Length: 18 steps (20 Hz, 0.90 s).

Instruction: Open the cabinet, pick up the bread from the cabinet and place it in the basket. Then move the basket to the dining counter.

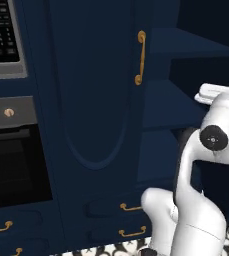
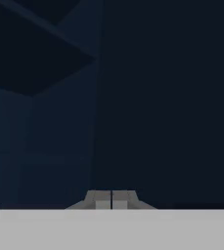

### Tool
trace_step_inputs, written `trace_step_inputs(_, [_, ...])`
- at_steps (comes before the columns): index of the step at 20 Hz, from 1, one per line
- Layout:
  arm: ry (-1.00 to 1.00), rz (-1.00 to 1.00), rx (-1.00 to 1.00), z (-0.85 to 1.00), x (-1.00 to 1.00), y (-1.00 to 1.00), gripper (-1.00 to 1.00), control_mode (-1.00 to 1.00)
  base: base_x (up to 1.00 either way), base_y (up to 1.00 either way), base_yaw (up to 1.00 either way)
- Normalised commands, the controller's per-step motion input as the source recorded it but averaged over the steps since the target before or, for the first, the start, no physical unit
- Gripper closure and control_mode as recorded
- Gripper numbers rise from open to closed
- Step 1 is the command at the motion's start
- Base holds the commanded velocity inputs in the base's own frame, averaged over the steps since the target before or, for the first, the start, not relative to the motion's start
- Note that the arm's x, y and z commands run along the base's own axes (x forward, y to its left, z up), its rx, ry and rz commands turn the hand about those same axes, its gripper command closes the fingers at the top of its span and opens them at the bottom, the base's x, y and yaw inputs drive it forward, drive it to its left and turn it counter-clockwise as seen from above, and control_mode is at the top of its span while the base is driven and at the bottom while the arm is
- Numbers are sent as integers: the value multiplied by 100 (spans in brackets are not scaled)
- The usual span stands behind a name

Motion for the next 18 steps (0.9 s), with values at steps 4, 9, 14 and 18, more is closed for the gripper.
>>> trace_step_inputs(4, [13, -41, 9, -35, 83, -100, 100, -100, 0, 0, 0])
trace_step_inputs(9, [8, -32, 14, -21, 59, -100, 100, -100, 0, 0, 0])
trace_step_inputs(14, [0, -25, 19, -5, 8, -100, 100, -100, 0, 0, 0])
trace_step_inputs(18, [-19, -4, 19, 32, -73, 2, 100, -100, 0, 0, 0])
